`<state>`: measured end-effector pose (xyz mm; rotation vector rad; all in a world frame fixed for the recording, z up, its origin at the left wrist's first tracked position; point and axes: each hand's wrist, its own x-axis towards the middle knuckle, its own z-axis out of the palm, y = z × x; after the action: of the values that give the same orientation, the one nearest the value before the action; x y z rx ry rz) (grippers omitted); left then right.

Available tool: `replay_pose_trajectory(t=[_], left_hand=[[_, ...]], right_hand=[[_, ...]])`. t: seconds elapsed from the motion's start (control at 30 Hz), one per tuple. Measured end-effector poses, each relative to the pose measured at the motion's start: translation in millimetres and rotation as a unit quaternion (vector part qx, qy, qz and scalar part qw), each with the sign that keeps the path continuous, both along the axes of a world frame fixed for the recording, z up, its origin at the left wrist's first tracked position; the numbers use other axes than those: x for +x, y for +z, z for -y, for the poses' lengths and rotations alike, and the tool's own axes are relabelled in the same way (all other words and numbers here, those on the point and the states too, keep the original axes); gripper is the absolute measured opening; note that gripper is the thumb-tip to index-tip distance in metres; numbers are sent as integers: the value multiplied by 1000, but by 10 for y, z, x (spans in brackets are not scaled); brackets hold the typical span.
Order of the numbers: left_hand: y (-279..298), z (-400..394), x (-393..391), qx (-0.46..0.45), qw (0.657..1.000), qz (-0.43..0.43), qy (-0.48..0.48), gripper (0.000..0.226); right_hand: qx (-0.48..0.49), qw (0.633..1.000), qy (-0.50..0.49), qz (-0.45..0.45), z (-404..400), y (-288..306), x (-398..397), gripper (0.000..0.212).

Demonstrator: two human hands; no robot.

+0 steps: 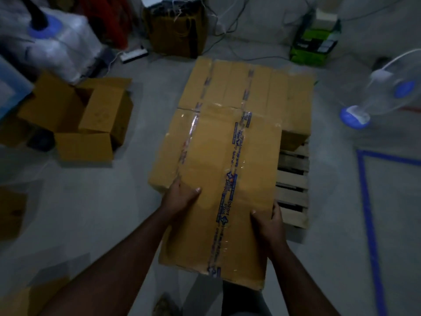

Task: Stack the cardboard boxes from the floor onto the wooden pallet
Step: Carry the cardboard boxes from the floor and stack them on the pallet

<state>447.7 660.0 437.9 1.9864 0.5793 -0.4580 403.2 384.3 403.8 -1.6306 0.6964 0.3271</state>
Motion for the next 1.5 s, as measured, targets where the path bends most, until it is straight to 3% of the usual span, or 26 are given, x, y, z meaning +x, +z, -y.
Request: replay_pose_trajectory(t=[0.2, 0.53, 0.63, 0.8, 0.93, 1.03, 1.13, 1.2, 1.33, 1.43, 1.5], left_hand=[[-730, 587, 993, 0, 999, -34, -27, 76], [-2600, 641, 2285, 10, 997, -61, -41, 80], [-3017, 550, 2495, 117, 987, -42, -106, 88], [-3403, 531, 2506, 179, 973, -36, -139, 96], [-3673, 404, 2503, 123, 984, -53, -117, 100], [-3811, 395, 2506, 150, 970, -42, -188, 98], [-3823, 393, 2426, 151, 957, -83, -234, 128], [-3823, 278, 2330, 173, 932, -91, -306, 148], [-3879, 55, 1996, 271, 831, -104, -475, 164], [-3885, 25, 1768, 325, 773, -94, -537, 171], [-3878, 47, 1728, 339, 754, -99, -554, 172]], right_hand=[[-37, 999, 1, -40, 650, -740, 947, 83], [-38, 998, -14, -40, 685, -2461, 2003, 76], [-52, 998, -5, -37, 642, -2845, 2228, 75], [-57, 997, 10, -47, 679, -3216, 2432, 78], [-58, 997, 36, -40, 665, -3412, 2568, 71], [-81, 994, 57, -41, 569, -3623, 2624, 66], [-140, 987, 54, -48, 441, -3759, 2639, 65], [-166, 982, 77, -48, 378, -3727, 2639, 71], [-199, 956, 198, -90, 433, -3556, 2397, 94], [-213, 935, 244, -147, 454, -3480, 2181, 100], [-214, 935, 238, -152, 427, -3505, 2151, 99]])
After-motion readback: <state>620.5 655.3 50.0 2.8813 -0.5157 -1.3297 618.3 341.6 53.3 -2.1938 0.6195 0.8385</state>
